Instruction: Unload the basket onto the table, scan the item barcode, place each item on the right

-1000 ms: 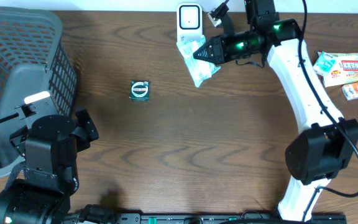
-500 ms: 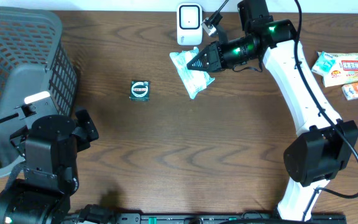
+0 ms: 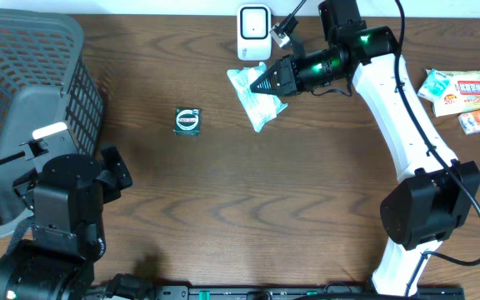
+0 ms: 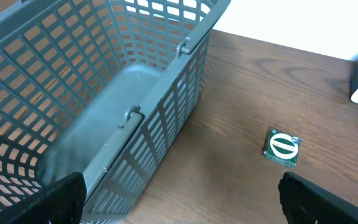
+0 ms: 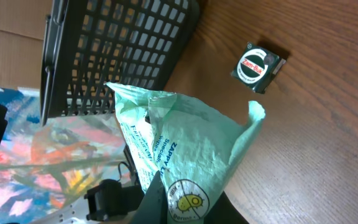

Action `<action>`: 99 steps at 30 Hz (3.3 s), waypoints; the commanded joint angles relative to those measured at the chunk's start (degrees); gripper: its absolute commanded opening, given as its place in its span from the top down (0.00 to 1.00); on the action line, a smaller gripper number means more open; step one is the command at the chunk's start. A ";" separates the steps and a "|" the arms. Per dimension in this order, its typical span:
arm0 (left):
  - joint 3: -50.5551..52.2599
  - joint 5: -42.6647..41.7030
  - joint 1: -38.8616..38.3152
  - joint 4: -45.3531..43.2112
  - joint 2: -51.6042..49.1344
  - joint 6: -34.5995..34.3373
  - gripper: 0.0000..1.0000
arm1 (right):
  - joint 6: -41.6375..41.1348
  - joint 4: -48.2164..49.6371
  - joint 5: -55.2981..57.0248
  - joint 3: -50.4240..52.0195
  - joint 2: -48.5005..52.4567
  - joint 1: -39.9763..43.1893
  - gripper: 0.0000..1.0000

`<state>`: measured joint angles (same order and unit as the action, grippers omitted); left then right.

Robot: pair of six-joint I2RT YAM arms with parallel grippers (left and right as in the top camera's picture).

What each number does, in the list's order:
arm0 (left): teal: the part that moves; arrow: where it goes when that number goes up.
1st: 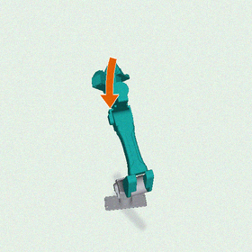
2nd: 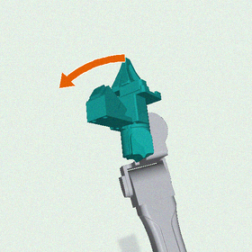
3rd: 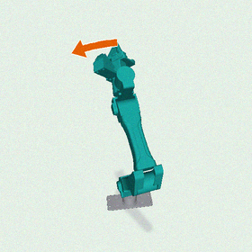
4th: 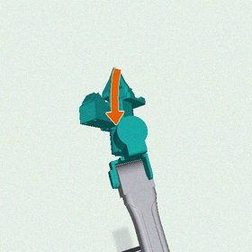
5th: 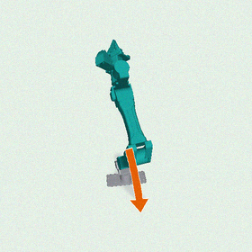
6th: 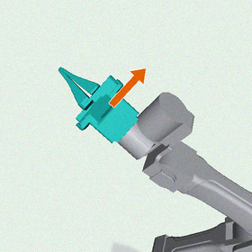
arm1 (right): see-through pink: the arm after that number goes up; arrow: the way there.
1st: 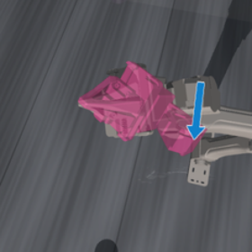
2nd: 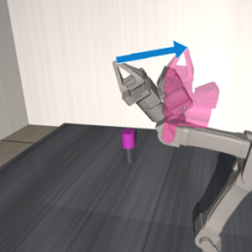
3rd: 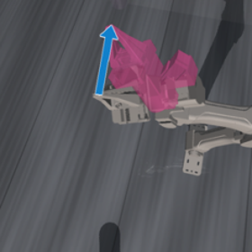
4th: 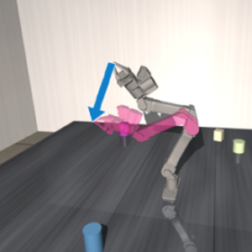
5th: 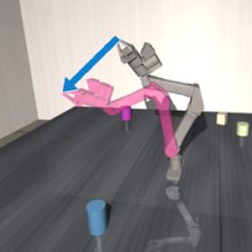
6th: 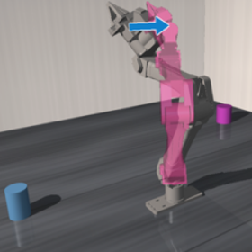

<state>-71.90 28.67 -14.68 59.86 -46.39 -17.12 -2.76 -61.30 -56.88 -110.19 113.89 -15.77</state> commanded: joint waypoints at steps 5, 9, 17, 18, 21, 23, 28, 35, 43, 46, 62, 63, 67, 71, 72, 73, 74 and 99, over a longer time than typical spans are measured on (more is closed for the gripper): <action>-0.55 0.50 0.13 0.13 -0.02 -0.11 0.02 | 0.26 0.46 -0.22 -0.72 -1.46 -0.09 0.99; -0.55 0.50 0.13 0.13 -0.02 -0.13 0.02 | 0.26 0.87 0.04 -0.70 -1.49 -0.09 0.99; -0.55 0.50 0.13 0.13 -0.02 -0.11 0.02 | 0.24 0.83 1.49 -0.70 -1.46 -0.15 0.99; -0.55 0.50 0.13 0.11 -0.02 -0.13 0.02 | 0.26 0.85 1.55 -0.70 -1.46 -0.24 0.99; -0.55 0.50 0.13 0.13 -0.02 -0.13 0.02 | 0.24 0.85 3.15 -0.70 -1.46 -0.70 0.99; -0.55 0.50 0.13 0.13 -0.02 -0.11 0.02 | 0.22 0.85 4.13 -0.70 -1.46 -1.07 0.99; -0.55 0.50 0.13 0.13 -0.02 -0.13 0.02 | 0.22 0.85 6.21 -0.68 -1.31 -2.03 0.99; -0.55 0.50 0.13 0.11 -0.02 -0.11 0.02 | -0.39 0.83 13.44 -0.68 -1.27 -3.52 0.99; -0.55 0.48 0.13 0.13 -0.02 -0.13 0.02 | -10.58 0.87 50.40 1.42 -1.27 -5.55 0.99; -0.55 0.48 0.13 0.11 -0.02 -0.13 0.02 | -13.16 1.38 65.40 3.80 -1.27 -7.17 0.99; -0.55 0.50 0.13 0.13 -0.02 -0.13 0.02 | -12.83 17.64 100.45 25.92 -1.27 -10.54 0.99; -0.55 0.48 0.13 0.11 -0.02 -0.13 0.02 | -12.85 17.68 100.43 26.23 -1.27 -10.54 0.99; -0.55 0.50 0.13 0.11 -0.02 -0.13 0.02 | -12.81 20.74 100.10 29.33 -1.27 -10.54 0.99; -0.55 0.48 0.13 0.11 -0.02 -0.13 0.02 | -11.50 26.77 100.13 34.10 -1.27 -10.60 0.99; -0.55 0.50 0.13 0.11 -0.02 -0.11 0.02 | -11.52 27.28 100.04 34.69 -1.27 -10.69 0.98; -0.55 0.50 0.13 0.13 -0.02 -0.13 0.02 | -11.54 27.23 100.02 34.95 -1.27 -10.88 0.95; -0.55 0.50 0.13 0.13 -0.02 -0.13 0.02 | -11.54 26.97 99.76 34.99 -1.27 -11.28 0.94; -0.55 0.50 0.13 0.13 -0.02 -0.11 0.02 | -10.51 28.30 87.56 32.41 -1.42 -24.22 0.64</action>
<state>-71.90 28.67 -14.68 59.86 -46.39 -17.12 -13.02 -32.62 31.03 -75.33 113.86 -40.62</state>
